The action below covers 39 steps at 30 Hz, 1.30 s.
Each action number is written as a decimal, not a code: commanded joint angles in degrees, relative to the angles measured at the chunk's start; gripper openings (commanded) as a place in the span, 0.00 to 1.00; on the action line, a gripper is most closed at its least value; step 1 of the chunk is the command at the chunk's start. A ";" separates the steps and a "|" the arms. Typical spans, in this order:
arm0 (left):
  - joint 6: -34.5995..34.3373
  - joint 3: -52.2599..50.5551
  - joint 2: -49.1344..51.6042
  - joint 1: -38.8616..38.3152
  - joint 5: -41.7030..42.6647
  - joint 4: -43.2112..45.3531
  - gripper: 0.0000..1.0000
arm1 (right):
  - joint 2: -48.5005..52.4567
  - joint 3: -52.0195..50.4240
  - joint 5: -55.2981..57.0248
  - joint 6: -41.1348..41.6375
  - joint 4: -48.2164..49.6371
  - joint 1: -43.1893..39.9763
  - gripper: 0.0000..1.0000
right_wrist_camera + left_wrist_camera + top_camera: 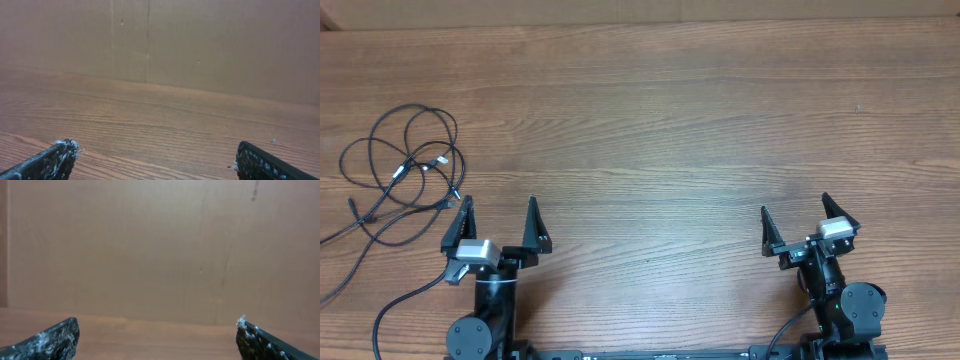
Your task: Untangle cables
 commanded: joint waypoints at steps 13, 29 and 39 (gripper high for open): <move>1.95 -0.72 -0.68 -0.48 -2.27 -19.89 1.00 | -0.57 -0.59 0.37 0.39 0.20 -0.26 1.00; 1.95 -0.72 -0.61 -0.48 -2.29 -19.96 0.99 | -0.57 -0.59 0.37 0.39 0.20 -0.26 1.00; 1.95 -0.72 -0.61 -0.48 -2.27 -19.96 1.00 | -0.57 -0.61 0.37 0.39 0.20 -0.26 1.00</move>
